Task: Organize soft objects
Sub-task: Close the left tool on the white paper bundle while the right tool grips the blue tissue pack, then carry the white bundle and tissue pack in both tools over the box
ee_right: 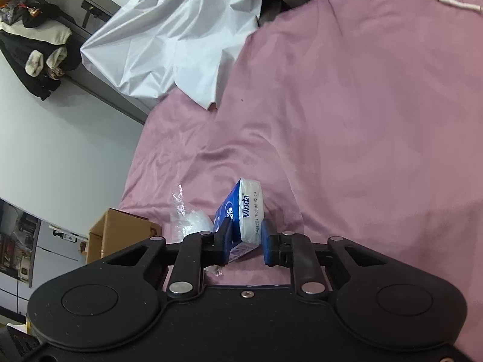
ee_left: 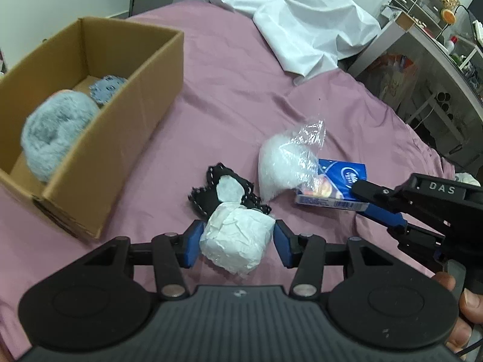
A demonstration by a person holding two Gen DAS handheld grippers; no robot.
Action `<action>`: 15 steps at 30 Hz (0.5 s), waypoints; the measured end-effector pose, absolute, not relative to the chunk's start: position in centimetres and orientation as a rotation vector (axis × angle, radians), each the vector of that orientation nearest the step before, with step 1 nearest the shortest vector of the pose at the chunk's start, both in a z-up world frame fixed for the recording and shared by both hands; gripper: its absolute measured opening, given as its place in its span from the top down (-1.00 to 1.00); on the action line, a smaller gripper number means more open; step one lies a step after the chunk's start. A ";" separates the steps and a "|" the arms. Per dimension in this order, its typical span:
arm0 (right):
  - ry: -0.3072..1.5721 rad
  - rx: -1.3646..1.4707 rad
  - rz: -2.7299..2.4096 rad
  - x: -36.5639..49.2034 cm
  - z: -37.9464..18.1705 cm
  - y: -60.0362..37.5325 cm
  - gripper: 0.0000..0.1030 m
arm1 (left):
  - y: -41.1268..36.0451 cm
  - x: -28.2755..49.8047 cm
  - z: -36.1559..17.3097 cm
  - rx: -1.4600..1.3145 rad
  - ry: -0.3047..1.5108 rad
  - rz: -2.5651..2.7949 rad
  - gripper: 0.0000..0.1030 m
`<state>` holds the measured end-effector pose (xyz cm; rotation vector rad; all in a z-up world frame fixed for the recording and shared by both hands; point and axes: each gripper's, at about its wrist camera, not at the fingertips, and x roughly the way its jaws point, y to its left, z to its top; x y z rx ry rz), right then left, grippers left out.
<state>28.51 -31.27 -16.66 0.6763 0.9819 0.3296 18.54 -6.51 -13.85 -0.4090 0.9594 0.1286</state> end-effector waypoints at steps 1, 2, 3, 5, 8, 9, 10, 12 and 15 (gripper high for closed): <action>0.974 0.679 0.333 28.5 -16.4 -31.3 0.62 | -6.4 18.4 -13.7 -0.409 0.956 0.132 0.04; 0.967 0.681 0.335 28.4 -16.2 -31.3 0.62 | -6.3 18.3 -13.5 -0.409 0.954 0.135 0.04; 0.957 0.682 0.337 28.4 -15.9 -31.4 0.62 | -6.2 18.2 -13.3 -0.409 0.951 0.138 0.04; 0.939 0.685 0.340 28.4 -15.5 -31.5 0.62 | -6.0 18.1 -12.9 -0.408 0.945 0.143 0.04; 0.910 0.694 0.353 28.3 -15.0 -31.6 0.62 | -5.6 17.8 -12.1 -0.406 0.931 0.149 0.04; 0.900 0.697 0.360 28.3 -14.8 -31.6 0.62 | -5.5 17.7 -11.7 -0.406 0.922 0.153 0.04; 0.892 0.698 0.367 28.3 -14.6 -31.5 0.62 | -5.3 17.7 -11.4 -0.406 0.915 0.156 0.04; 0.872 0.698 0.383 28.2 -14.2 -31.4 0.62 | -4.9 17.5 -10.6 -0.407 0.899 0.164 0.04; 0.849 0.704 0.405 28.1 -13.7 -31.0 0.63 | -4.4 17.2 -9.5 -0.406 0.875 0.171 0.04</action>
